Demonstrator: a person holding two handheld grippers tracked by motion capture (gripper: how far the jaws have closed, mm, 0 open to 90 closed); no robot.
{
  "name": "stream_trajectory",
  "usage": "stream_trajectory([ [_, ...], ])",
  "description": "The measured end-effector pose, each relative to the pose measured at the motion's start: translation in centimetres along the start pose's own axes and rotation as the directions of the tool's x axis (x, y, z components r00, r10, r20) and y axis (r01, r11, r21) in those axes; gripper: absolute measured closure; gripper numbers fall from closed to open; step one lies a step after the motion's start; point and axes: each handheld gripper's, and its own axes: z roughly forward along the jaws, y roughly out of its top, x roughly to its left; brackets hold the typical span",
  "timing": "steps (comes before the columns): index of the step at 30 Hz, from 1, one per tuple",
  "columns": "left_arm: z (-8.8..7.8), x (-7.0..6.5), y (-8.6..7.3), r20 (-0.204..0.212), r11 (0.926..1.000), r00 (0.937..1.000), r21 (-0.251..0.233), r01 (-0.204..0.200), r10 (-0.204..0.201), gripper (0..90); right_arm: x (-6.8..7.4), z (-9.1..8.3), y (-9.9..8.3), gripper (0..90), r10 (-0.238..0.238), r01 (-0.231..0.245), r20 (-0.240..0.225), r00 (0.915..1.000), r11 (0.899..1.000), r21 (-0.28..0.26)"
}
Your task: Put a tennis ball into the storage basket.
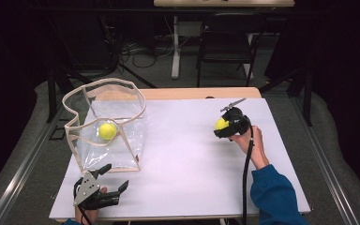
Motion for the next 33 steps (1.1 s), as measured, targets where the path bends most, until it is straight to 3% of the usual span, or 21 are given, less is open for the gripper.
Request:
stream_trajectory([
  [16,-0.1,0.0,0.0,-0.001,1.0,1.0,0.001,0.001,-0.001,15.8,1.9,-0.1,0.8,26.2,-0.037,0.036,-0.042,0.9985,0.999,-0.016],
  [33,-0.1,0.0,0.0,-0.001,1.0,1.0,-0.002,-0.001,0.001,15.8,3.3,-0.3,1.4,26.2,-0.075,0.074,-0.054,0.9958,0.997,-0.023],
])
